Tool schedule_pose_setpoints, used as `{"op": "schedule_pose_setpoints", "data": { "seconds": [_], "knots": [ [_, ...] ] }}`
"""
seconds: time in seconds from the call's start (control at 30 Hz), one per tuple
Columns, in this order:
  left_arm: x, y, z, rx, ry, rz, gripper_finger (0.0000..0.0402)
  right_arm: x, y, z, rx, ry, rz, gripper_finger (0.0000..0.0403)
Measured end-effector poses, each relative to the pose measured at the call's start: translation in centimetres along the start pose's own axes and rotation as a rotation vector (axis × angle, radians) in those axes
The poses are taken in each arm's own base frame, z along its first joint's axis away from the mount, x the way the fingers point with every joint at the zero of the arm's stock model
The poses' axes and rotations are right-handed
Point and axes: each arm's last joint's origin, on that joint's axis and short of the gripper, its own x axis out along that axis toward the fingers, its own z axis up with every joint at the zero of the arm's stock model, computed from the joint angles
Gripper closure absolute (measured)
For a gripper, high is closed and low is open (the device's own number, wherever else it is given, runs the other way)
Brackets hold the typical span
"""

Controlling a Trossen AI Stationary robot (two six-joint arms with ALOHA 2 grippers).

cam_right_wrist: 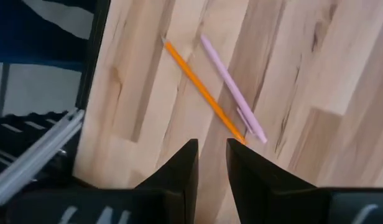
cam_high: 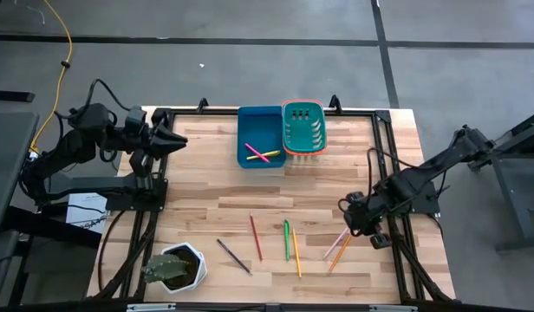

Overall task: Sort pens & pencils
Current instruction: Put the purple pen into the blue bin

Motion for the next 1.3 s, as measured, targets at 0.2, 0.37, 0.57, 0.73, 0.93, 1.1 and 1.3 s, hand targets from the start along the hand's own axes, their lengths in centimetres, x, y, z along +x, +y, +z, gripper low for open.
{"op": "schedule_pose_setpoints", "data": {
  "seconds": [0.2, 0.37, 0.57, 0.73, 0.93, 1.1, 1.3],
  "knots": [
    [0.0, 0.1, 0.1, -0.007, -0.017, 0.034, 0.0350, 1.4, -0.4, 0.0, -0.105, -0.005, -0.014, 0.0329],
    [0.0, 0.1, 0.1, -0.001, -0.017, 0.035, 0.0350, 2.9, -0.6, 0.6, -0.181, 0.039, -0.043, 0.0329],
    [0.0, 0.1, 0.1, 0.000, -0.018, 0.040, 0.0350, 5.1, -0.8, 1.8, -0.219, 0.067, -0.045, 0.0329],
    [0.0, 0.1, 0.1, -0.007, -0.018, 0.039, 0.0350, 6.8, -1.0, 2.5, -0.222, 0.075, -0.046, 0.0329],
    [0.0, 0.1, 0.0, -0.008, -0.013, 0.041, 0.0350, 8.4, -1.3, 2.7, -0.229, 0.127, -0.051, 0.0329],
    [0.0, 0.1, 0.0, -0.008, -0.008, 0.035, 0.0350, 9.4, -1.5, 2.8, -0.265, 0.159, -0.051, 0.0329],
    [0.0, 0.1, 0.0, -0.008, -0.007, 0.033, 0.0350, 9.9, -1.6, 2.8, -0.361, 0.181, -0.046, 0.0329]
  ]
}}
